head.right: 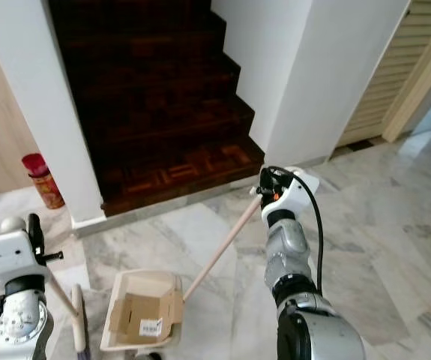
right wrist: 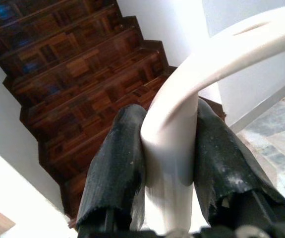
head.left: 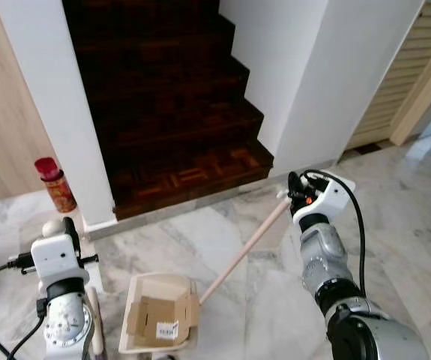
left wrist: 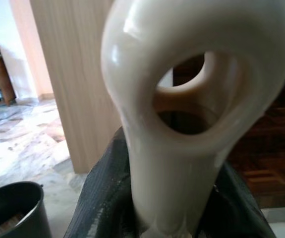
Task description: Sweep floor
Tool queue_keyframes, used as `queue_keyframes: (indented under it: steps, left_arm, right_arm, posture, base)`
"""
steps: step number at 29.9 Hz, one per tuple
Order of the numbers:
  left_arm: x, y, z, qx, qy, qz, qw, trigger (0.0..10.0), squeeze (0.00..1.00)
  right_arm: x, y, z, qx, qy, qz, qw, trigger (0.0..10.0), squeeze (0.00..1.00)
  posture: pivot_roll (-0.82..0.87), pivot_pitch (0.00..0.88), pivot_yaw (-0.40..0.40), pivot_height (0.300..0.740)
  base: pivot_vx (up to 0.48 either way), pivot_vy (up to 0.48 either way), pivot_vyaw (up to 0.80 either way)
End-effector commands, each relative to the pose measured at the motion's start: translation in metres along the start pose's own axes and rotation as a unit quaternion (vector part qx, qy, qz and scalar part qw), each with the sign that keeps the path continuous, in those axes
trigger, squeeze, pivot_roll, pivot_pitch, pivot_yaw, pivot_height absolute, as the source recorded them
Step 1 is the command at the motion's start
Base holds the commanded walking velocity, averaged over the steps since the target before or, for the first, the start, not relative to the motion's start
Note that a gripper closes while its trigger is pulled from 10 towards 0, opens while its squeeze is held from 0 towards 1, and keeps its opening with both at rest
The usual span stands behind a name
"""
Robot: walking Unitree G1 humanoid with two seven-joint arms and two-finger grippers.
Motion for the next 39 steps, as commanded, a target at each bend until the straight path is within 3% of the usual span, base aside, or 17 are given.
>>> queue_keyframes:
  steps: [1,7,11,23,30,35,39]
  left_arm:
    - [0.0032,0.0137,0.0011,-0.002,0.0,0.03,1.0,10.0,0.0]
    - [0.0027,0.013,0.0024,-0.004,-0.004,0.03,1.0,10.0,0.0]
    - [0.0034,0.0132,0.0039,-0.005,-0.007,0.03,1.0,10.0,0.0]
    - [0.004,0.0131,0.0079,-0.007,-0.017,0.03,0.999,10.0,0.0]
    - [0.0062,0.0147,0.0055,-0.006,-0.014,0.031,0.999,10.0,0.0]
    - [0.0056,0.0143,0.0028,-0.005,-0.01,0.03,0.999,10.0,0.0]
    - [0.006,0.0143,0.0018,-0.004,-0.008,0.029,1.0,10.0,0.0]
  right_arm:
    - [0.0029,0.0069,0.0002,0.008,-0.004,0.011,1.0,10.0,0.0]
    - [0.0029,0.0079,-0.0044,-0.01,0.006,0.017,1.0,10.0,0.0]
    - [0.0029,0.0069,-0.0032,0.014,0.0,0.017,1.0,10.0,0.0]
    - [0.0008,0.0047,-0.0029,-0.005,0.003,0.016,1.0,10.0,0.0]
    - [0.0017,0.0044,-0.0035,0.008,-0.001,0.015,1.0,10.0,0.0]
    - [0.0005,0.0056,-0.0015,-0.012,-0.001,0.018,1.0,10.0,0.0]
    - [0.0008,0.0039,0.0002,0.026,-0.011,0.017,0.999,10.0,0.0]
  posture:
    - [0.23,0.0,-0.075,0.74]
    - [0.24,0.0,-0.076,0.74]
    - [0.23,0.0,-0.074,0.74]
    - [0.24,0.0,-0.068,0.74]
    - [0.24,0.0,-0.06,0.74]
    - [0.24,0.0,-0.061,0.74]
    - [0.24,0.0,-0.059,0.74]
  base:
    - [0.0,0.0,0.0]
    - [0.0,0.0,0.4]
    - [0.0,0.0,0.4]
    - [0.0,0.0,0.14]
    - [0.0,0.0,0.29]
    - [0.0,0.097,0.32]
    - [-0.122,0.252,0.4]
Point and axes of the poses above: a point about 5 cm out from each wrist's last joint towards the gripper, its own x axis pointing out of the wrist towards the gripper, its own y axis along the axis of the wrist's last joint, z = x × y, the point moved 5 cm from there along x, pointing out of the wrist towards the gripper
